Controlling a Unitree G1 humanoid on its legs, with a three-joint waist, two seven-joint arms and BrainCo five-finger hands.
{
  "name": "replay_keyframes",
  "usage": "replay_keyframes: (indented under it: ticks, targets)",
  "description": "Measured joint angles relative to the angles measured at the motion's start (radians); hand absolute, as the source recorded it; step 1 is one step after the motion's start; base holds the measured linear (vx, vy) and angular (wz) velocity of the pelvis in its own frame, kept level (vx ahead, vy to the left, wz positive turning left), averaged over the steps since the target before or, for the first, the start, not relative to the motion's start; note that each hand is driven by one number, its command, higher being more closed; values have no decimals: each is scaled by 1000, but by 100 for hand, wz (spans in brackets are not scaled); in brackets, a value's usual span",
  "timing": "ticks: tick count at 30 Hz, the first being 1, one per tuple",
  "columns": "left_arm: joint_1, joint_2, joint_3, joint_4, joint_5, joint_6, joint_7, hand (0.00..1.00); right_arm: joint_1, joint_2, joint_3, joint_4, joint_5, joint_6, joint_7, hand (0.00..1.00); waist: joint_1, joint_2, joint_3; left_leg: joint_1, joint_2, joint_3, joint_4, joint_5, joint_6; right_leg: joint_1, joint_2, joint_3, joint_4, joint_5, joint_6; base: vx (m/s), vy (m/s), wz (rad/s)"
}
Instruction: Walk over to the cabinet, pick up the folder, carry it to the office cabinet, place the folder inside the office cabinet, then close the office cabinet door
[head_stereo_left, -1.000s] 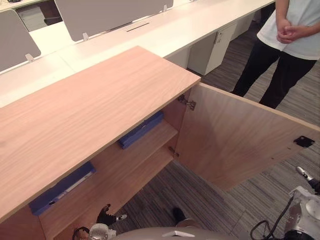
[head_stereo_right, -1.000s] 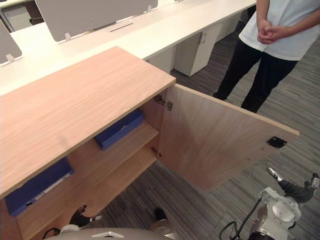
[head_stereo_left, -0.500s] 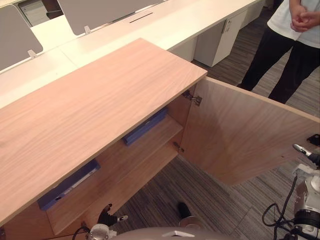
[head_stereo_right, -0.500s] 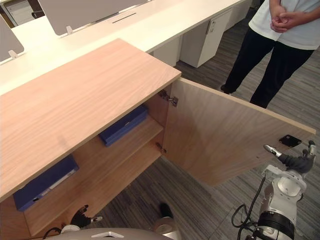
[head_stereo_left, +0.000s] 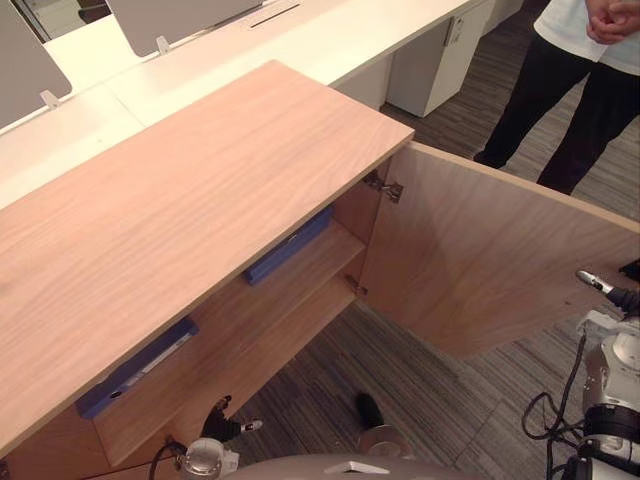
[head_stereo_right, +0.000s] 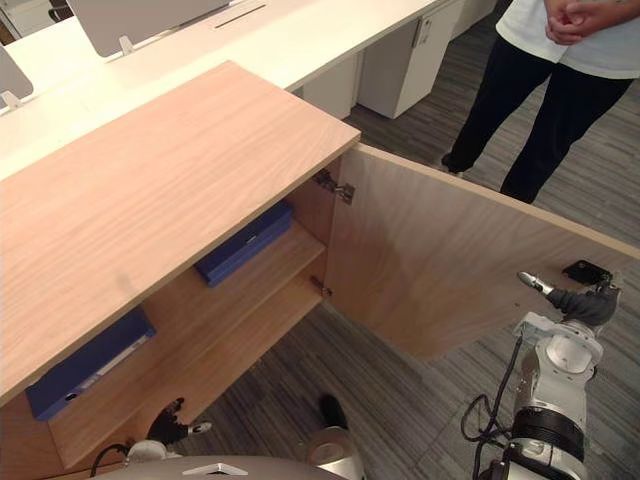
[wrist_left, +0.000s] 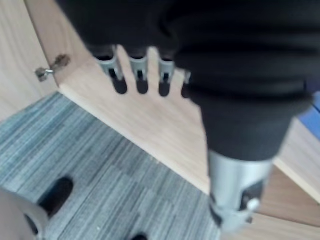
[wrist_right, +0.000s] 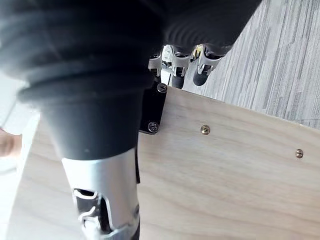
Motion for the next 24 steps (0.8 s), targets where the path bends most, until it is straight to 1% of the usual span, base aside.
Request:
replay_keyframes:
  ticks: [2,4,7,8,9,10,12,14,17,21,24]
  targets:
    - [-2,0,1,0,1,0,0,0,20,48,-12,-62,0,0,-10,0,-10,0,0,0,0,-11,-2,4,5,5,-1,-14,0,0,0,-68,-62,12]
    - [-5,0,1,0,9,0,0,0,41,96,-21,-123,-1,0,-28,0,-11,-1,1,1,0,-14,-4,8,6,6,-1,-17,0,2,2,-76,-66,6]
    - [-17,-1,1,0,21,2,1,0,95,214,-25,-264,-12,0,-48,0,-17,-3,1,4,3,-13,-7,16,4,5,3,-16,0,10,3,-97,-75,-3]
    - [-20,-1,1,0,21,3,1,0,105,227,-25,-281,-12,0,-48,0,-17,-3,2,4,3,-13,-7,16,4,5,4,-16,-1,11,3,-80,-61,-3]
    - [-23,-1,1,0,22,3,2,0,120,250,-22,-308,-16,0,-48,0,-17,-5,2,5,4,-13,-7,18,4,6,5,-16,-1,13,3,-106,-76,-7]
    - [-26,-1,1,0,26,4,4,0,143,294,-16,-349,-46,0,-48,0,-18,-11,1,9,6,-11,-7,19,5,6,8,-12,-1,17,2,-134,-91,-11]
    - [-27,-1,1,2,35,6,5,0,167,334,2,-389,-52,0,-50,0,-17,-19,-1,14,8,-5,-8,22,2,7,12,-6,-5,20,0,-106,-69,-14]
    - [-30,-1,0,3,39,9,7,0,215,396,40,-450,-78,0,-50,0,-11,-36,-2,25,13,14,-8,23,-1,6,19,12,-7,24,-3,-136,-84,-28]
    - [-39,-2,-3,4,39,15,18,0,281,462,101,-537,-97,1,-54,0,-8,-49,-3,25,15,41,-8,18,-8,-9,29,47,-4,32,-13,-118,-76,-32]
    - [-52,-8,-19,11,39,25,38,0,400,556,193,-666,-168,0,-73,0,-7,-55,-5,24,16,48,-5,18,-9,-18,33,71,0,43,-17,-92,-68,-19]
    - [-57,-17,-25,12,39,30,49,0,480,590,249,-722,-203,0,-81,0,-7,-63,-14,24,17,48,-3,18,-9,-17,33,77,6,50,-10,-60,-55,-5]
